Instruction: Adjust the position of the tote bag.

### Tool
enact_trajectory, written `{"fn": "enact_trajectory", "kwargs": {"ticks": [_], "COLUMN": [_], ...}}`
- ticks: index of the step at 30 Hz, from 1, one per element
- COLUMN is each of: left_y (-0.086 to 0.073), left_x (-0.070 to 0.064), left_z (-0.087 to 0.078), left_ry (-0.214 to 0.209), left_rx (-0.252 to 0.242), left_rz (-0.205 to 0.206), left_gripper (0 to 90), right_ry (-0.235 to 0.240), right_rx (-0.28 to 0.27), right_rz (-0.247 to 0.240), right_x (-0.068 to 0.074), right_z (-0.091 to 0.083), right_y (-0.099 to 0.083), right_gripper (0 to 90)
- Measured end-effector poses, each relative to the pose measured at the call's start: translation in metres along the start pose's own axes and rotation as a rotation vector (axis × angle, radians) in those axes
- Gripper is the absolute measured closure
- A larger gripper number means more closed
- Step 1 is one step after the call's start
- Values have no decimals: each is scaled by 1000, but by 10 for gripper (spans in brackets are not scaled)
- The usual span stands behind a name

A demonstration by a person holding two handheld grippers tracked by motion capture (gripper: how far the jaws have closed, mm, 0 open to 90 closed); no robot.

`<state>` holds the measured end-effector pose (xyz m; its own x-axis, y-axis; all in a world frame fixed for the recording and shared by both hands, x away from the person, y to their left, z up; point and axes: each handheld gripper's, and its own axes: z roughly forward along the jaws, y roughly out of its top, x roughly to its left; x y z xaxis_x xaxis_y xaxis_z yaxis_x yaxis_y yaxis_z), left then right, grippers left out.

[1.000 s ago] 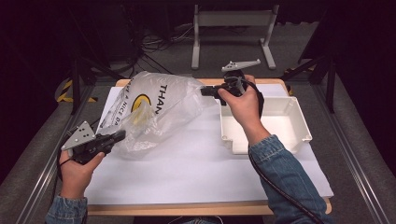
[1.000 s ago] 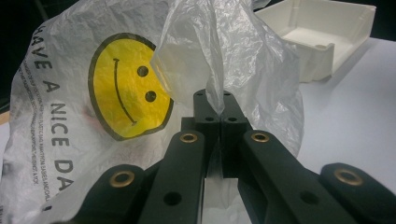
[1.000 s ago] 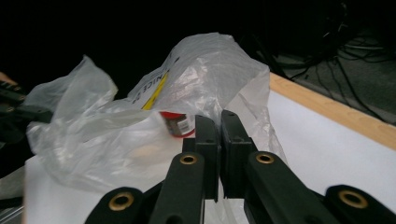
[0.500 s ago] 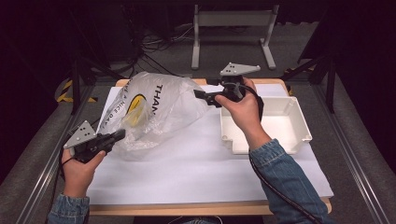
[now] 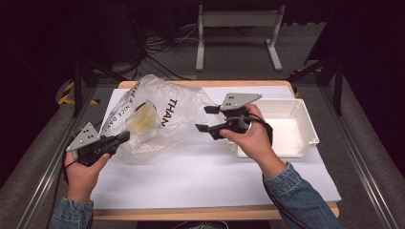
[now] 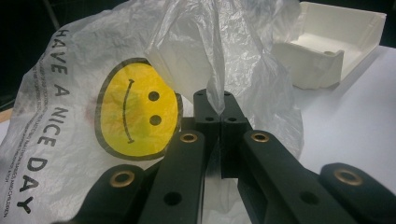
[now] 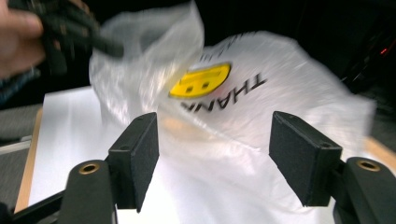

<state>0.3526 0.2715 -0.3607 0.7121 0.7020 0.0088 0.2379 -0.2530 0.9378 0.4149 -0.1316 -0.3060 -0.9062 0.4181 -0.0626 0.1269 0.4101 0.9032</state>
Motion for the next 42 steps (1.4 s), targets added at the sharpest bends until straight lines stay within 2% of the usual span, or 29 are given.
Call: {"fn": "enact_trajectory", "kwargs": {"ticks": [2, 3, 6, 7, 15, 21, 25, 27, 28, 29, 30, 34, 36, 38, 42], "left_y": [0, 0, 0, 0, 2, 2, 3, 3, 3, 3, 4, 4, 4, 5, 6], "left_x": [1, 1, 1, 2, -1, -2, -2, -2, -2, -2, -3, -4, -4, -4, -5], "left_z": [0, 0, 0, -1, -1, 0, 0, -1, -1, -1, -1, 0, 0, -1, -4], "left_ry": [1, -1, -1, -2, -9, -14, -15, -16, -18, -18, -20, -24, -25, -25, -21], "left_rx": [2, -1, -8, -10, -14, -15, -20, -24, -26, -26, -23, -25, -26, -29, -39], "left_rz": [6, 4, -1, -1, 4, 5, 1, -3, 4, 4, 7, 5, 6, 3, 6], "left_gripper": [891, 891, 891, 891, 891, 891, 891, 891, 891, 891, 891, 891, 891, 891, 891], "right_ry": [22, 22, 50, 67, 90, 98, 107, 108, 110, 110, 105, 66, 67, 58, 77], "right_rx": [28, 28, 66, 96, 193, 235, 253, 274, 295, 295, 308, 333, 353, 361, 324], "right_rz": [5, 5, 5, 4, -43, -67, -53, -74, -101, -101, -127, -179, -196, -204, -173], "right_x": [-1, -1, -1, -1, -1, -6, -7, -6, -4, -4, -1, 2, 4, 6, 11], "right_z": [12, 12, 28, 38, 72, 92, 99, 104, 107, 107, 109, 110, 110, 108, 99], "right_y": [-7, -7, -16, -21, -30, -36, -39, -40, -40, -40, -39, -37, -36, -34, -29], "right_gripper": [278, 278, 266, 264, 264, 258, 254, 268, 319, 319, 421, 734, 885, 900, 900]}}
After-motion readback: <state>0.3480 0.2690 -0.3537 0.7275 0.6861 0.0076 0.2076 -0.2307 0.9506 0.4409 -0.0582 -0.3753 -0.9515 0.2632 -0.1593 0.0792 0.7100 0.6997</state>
